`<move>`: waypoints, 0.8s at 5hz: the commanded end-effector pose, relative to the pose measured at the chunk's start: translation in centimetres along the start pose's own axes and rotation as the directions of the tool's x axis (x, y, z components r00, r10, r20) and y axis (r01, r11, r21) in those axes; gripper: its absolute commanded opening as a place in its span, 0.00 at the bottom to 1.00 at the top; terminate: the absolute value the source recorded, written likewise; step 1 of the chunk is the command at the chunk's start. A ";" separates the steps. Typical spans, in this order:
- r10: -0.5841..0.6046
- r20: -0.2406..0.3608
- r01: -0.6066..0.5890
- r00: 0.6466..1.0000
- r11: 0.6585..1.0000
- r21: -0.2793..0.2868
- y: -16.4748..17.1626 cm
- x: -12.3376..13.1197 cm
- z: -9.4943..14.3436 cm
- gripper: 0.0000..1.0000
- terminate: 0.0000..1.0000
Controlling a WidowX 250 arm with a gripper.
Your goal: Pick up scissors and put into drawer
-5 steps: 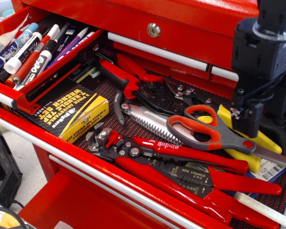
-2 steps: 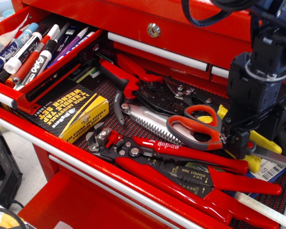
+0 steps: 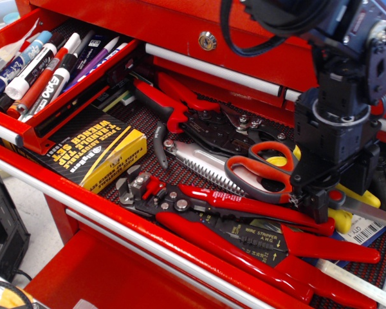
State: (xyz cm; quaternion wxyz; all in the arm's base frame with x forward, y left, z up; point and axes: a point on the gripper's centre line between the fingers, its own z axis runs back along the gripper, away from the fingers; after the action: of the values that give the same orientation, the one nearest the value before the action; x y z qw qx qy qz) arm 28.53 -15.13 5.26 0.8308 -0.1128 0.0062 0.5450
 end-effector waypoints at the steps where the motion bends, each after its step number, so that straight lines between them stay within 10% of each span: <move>1: -0.011 -0.036 0.009 0.999 0.999 -0.041 -0.4 1.5 -0.6 0.00 0.00; 3: 0.003 -0.039 -0.003 0.999 1.000 0.000 0.0 1.2 0.7 0.00 0.00; 4: 0.008 0.054 -0.012 0.999 0.998 0.060 0.4 1.7 3.3 0.00 0.00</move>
State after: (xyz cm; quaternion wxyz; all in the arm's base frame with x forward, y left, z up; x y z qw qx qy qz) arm 26.64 -12.98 6.29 0.8342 -0.0208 0.0269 0.5503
